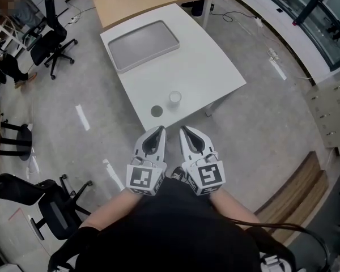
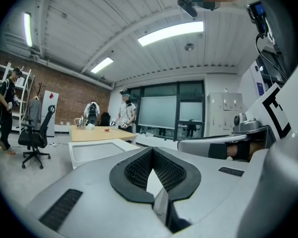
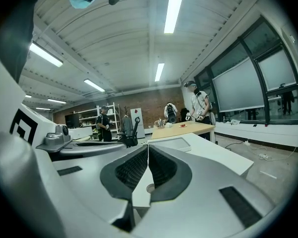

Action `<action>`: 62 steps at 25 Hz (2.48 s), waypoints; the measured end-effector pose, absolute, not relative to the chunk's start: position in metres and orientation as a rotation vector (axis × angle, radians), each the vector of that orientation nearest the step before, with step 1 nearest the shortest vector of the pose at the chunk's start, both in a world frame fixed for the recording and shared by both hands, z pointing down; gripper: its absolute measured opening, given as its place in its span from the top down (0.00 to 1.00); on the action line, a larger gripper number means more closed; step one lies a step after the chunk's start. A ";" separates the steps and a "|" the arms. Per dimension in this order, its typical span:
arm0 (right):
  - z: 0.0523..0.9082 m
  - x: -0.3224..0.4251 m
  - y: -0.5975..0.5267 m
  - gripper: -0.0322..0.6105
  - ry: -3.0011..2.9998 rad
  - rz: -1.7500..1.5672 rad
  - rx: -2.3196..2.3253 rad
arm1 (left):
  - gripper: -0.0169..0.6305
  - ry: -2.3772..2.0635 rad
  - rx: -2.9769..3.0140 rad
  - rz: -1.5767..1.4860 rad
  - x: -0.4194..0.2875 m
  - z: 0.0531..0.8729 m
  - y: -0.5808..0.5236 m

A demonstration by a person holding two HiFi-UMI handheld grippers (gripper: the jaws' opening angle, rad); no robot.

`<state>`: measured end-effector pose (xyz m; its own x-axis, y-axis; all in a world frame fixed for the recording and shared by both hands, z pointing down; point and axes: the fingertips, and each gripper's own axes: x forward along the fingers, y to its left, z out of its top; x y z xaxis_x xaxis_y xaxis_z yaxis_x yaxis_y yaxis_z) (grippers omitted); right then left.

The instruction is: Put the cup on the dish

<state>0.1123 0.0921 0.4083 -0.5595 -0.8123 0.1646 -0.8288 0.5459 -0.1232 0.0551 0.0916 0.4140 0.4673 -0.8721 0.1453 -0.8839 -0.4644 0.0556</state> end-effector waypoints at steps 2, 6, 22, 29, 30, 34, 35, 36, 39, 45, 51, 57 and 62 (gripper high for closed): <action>0.413 0.109 0.085 0.93 -2.667 0.295 1.430 | 0.96 -1.539 2.577 0.144 0.052 0.417 0.084; 0.418 0.104 0.064 0.93 -2.637 0.295 1.452 | 0.96 -1.514 2.574 0.145 0.046 0.422 0.061; 0.425 0.066 -0.042 0.93 -2.521 0.301 1.511 | 0.96 -1.332 2.667 0.153 0.016 0.428 -0.054; 0.430 0.057 -0.081 0.93 -2.466 0.257 1.557 | 0.96 -1.221 2.721 0.161 0.000 0.435 -0.094; 0.432 0.058 -0.084 0.93 -2.454 0.238 1.554 | 0.96 -1.206 2.730 0.161 0.000 0.438 -0.098; 0.449 0.068 -0.096 0.93 -2.399 0.222 1.542 | 0.96 -1.187 2.741 0.189 0.000 0.451 -0.114; 0.455 0.071 -0.098 0.93 -2.387 0.233 1.537 | 0.96 -1.187 2.745 0.203 0.001 0.455 -0.117; 0.460 0.073 -0.099 0.93 -2.377 0.244 1.529 | 0.96 -1.189 2.745 0.216 0.001 0.459 -0.119; 0.478 0.077 -0.101 0.93 -2.357 0.269 1.484 | 0.96 -1.189 2.731 0.234 0.005 0.471 -0.122; 0.506 0.071 -0.104 0.93 -2.359 0.312 1.364 | 0.96 -1.192 2.709 0.251 0.016 0.484 -0.129; 0.538 0.068 -0.102 0.88 -2.366 0.367 1.247 | 0.96 -1.204 2.690 0.321 0.026 0.502 -0.132; 0.575 0.064 -0.098 0.60 -2.325 0.430 1.144 | 0.96 -1.212 2.655 0.350 0.027 0.514 -0.130; 0.606 0.068 -0.099 0.52 -2.268 0.467 1.088 | 0.96 -1.221 2.653 0.376 0.027 0.518 -0.130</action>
<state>0.0681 -0.0988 0.6062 -0.5031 -0.5910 0.6306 -0.7921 0.6071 -0.0631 0.0273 -0.1299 0.5179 0.6273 -0.7148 0.3091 -0.7648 -0.6404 0.0710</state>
